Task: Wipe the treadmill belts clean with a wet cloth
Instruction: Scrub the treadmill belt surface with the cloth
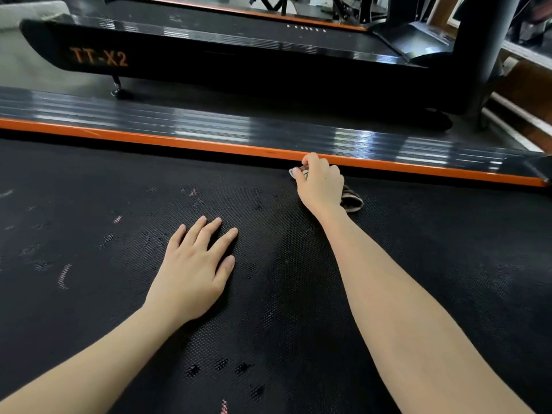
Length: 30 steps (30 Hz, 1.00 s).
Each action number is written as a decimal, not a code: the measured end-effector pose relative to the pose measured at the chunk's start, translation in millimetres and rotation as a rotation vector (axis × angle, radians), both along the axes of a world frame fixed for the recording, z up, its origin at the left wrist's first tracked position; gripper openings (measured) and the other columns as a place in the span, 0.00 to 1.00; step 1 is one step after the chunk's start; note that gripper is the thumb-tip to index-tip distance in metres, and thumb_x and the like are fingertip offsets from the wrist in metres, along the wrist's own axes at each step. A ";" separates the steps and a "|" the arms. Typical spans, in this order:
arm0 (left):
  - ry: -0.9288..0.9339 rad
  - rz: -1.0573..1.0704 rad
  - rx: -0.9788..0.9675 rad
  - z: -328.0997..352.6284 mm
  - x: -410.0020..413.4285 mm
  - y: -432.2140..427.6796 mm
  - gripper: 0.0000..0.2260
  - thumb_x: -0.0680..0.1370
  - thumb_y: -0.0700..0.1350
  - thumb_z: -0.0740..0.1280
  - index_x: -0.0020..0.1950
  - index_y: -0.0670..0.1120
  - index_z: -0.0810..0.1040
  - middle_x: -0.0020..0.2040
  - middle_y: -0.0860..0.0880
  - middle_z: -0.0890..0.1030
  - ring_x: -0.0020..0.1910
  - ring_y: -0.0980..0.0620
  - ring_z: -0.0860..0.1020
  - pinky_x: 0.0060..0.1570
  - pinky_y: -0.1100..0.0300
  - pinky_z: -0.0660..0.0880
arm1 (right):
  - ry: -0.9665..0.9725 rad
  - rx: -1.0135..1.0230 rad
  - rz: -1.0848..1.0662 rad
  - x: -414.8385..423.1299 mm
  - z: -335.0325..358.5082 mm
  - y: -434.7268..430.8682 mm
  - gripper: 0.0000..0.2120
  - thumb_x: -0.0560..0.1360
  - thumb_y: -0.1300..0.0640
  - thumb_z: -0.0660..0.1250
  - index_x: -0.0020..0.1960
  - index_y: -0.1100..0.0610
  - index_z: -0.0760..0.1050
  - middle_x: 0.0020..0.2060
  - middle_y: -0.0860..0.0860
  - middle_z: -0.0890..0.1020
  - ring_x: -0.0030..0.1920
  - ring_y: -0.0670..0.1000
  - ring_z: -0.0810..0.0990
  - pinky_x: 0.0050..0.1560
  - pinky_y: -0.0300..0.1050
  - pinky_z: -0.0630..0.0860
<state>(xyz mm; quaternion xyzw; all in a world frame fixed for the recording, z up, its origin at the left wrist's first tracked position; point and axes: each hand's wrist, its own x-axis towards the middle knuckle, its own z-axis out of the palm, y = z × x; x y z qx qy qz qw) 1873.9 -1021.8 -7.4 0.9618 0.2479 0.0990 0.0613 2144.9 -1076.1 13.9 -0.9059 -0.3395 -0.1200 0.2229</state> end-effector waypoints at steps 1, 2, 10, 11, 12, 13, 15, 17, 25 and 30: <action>-0.002 -0.001 -0.001 -0.2 0.0 -0.1 0.26 0.77 0.58 0.47 0.71 0.52 0.70 0.71 0.45 0.70 0.73 0.44 0.62 0.72 0.44 0.56 | 0.007 -0.007 -0.011 1.9 -0.2 -0.8 0.15 0.79 0.45 0.60 0.59 0.54 0.72 0.54 0.54 0.79 0.53 0.59 0.74 0.53 0.53 0.68; -0.005 0.000 0.000 -0.5 -0.1 -0.2 0.26 0.77 0.58 0.47 0.71 0.52 0.70 0.71 0.45 0.70 0.73 0.44 0.62 0.71 0.44 0.56 | 0.014 -0.017 -0.009 1.8 -0.1 -0.2 0.15 0.79 0.45 0.60 0.59 0.54 0.72 0.55 0.54 0.79 0.53 0.59 0.74 0.53 0.53 0.68; 0.001 -0.009 -0.007 0.0 -0.1 0.8 0.28 0.77 0.58 0.46 0.71 0.51 0.70 0.71 0.44 0.70 0.73 0.43 0.62 0.71 0.44 0.55 | -0.033 -0.081 0.367 -82.5 -2.3 -6.0 0.14 0.77 0.44 0.61 0.54 0.52 0.77 0.49 0.52 0.78 0.47 0.58 0.75 0.47 0.52 0.72; 0.002 -0.009 -0.010 0.0 0.1 1.1 0.28 0.76 0.58 0.45 0.71 0.51 0.70 0.71 0.44 0.69 0.73 0.43 0.62 0.71 0.44 0.54 | -0.039 -0.072 0.414 -95.2 -2.8 -21.2 0.14 0.77 0.44 0.61 0.52 0.52 0.77 0.47 0.52 0.78 0.44 0.57 0.75 0.45 0.52 0.73; 0.001 -0.009 -0.015 -0.1 -0.1 1.3 0.29 0.76 0.58 0.45 0.72 0.51 0.69 0.71 0.44 0.68 0.73 0.43 0.61 0.71 0.45 0.54 | -0.046 -0.055 0.454 -108.6 -2.9 -39.4 0.15 0.76 0.43 0.60 0.51 0.52 0.77 0.44 0.51 0.78 0.42 0.56 0.74 0.42 0.52 0.73; -0.002 -0.010 -0.019 -0.2 -0.3 1.4 0.29 0.76 0.58 0.44 0.72 0.50 0.69 0.72 0.44 0.68 0.74 0.43 0.61 0.72 0.45 0.53 | -0.048 -0.035 0.492 -123.3 -3.0 -60.0 0.16 0.76 0.42 0.59 0.50 0.52 0.78 0.43 0.51 0.77 0.40 0.55 0.74 0.40 0.51 0.73; -0.010 -0.011 -0.024 0.1 -0.2 1.3 0.29 0.76 0.59 0.44 0.72 0.50 0.69 0.72 0.44 0.67 0.74 0.43 0.60 0.72 0.45 0.53 | -0.020 -0.032 0.573 -154.8 -2.0 -106.8 0.16 0.77 0.42 0.58 0.49 0.53 0.78 0.43 0.50 0.76 0.40 0.53 0.72 0.39 0.51 0.72; -0.010 -0.008 -0.014 0.3 -0.4 0.7 0.30 0.75 0.58 0.44 0.72 0.50 0.68 0.72 0.44 0.67 0.74 0.43 0.59 0.72 0.45 0.52 | -0.004 -0.064 0.663 -177.9 -1.4 -155.8 0.15 0.78 0.43 0.59 0.51 0.53 0.78 0.45 0.51 0.76 0.41 0.53 0.72 0.40 0.50 0.71; -0.005 0.001 -0.012 0.2 1.8 -1.2 0.21 0.81 0.52 0.54 0.75 0.51 0.63 0.75 0.45 0.61 0.76 0.45 0.53 0.73 0.47 0.46 | -0.095 -0.138 -0.060 -123.1 2.2 -247.6 0.21 0.74 0.42 0.55 0.48 0.55 0.80 0.43 0.55 0.77 0.39 0.61 0.76 0.39 0.52 0.74; -0.018 0.006 -0.013 1.9 2.4 -0.3 0.21 0.81 0.52 0.55 0.74 0.51 0.65 0.75 0.44 0.62 0.75 0.44 0.55 0.72 0.46 0.47 | -0.025 -0.133 0.138 -245.1 4.3 -199.7 0.14 0.74 0.43 0.57 0.46 0.51 0.77 0.42 0.54 0.76 0.40 0.59 0.74 0.37 0.52 0.72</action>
